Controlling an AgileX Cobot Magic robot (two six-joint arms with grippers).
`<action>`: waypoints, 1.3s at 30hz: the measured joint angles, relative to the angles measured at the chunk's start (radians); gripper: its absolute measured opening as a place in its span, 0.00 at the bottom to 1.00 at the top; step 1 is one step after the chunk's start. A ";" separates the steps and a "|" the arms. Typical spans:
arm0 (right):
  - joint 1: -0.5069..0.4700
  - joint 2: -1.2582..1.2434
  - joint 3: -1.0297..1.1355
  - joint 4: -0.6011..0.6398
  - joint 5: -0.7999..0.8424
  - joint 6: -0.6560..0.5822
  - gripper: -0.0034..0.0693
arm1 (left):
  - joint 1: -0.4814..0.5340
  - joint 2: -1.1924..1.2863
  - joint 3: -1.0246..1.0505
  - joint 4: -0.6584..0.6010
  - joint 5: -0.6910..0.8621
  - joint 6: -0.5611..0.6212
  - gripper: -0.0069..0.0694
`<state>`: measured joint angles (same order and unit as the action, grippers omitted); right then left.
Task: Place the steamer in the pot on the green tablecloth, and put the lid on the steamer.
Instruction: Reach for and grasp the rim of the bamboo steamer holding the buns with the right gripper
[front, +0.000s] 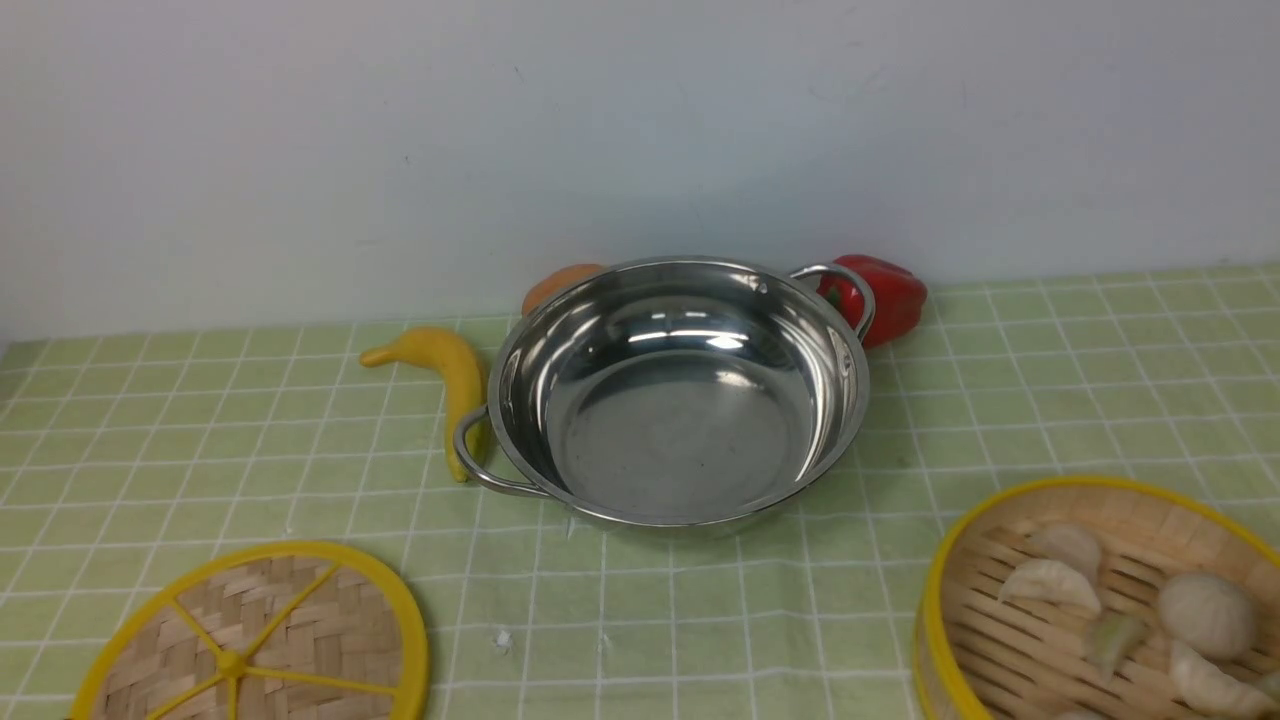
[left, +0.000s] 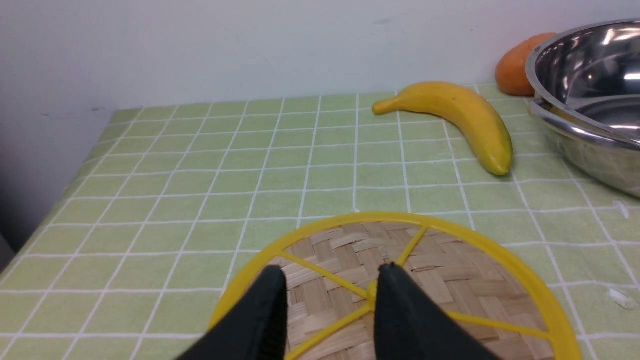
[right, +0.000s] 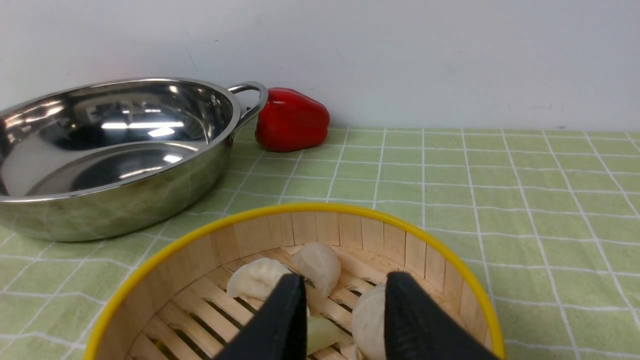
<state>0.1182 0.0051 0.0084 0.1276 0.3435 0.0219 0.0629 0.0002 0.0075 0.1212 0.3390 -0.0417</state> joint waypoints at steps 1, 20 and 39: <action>0.000 0.000 0.000 0.000 0.000 0.000 0.38 | 0.000 0.000 0.000 0.000 0.000 0.000 0.41; 0.000 -0.003 -0.187 0.178 -0.207 0.071 0.38 | 0.000 0.000 0.000 0.000 0.000 0.000 0.41; 0.000 0.013 -0.485 0.409 0.307 0.039 0.38 | 0.000 0.000 0.000 0.000 0.000 0.000 0.41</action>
<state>0.1182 0.0182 -0.4763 0.5367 0.6510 0.0610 0.0629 0.0002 0.0075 0.1212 0.3390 -0.0417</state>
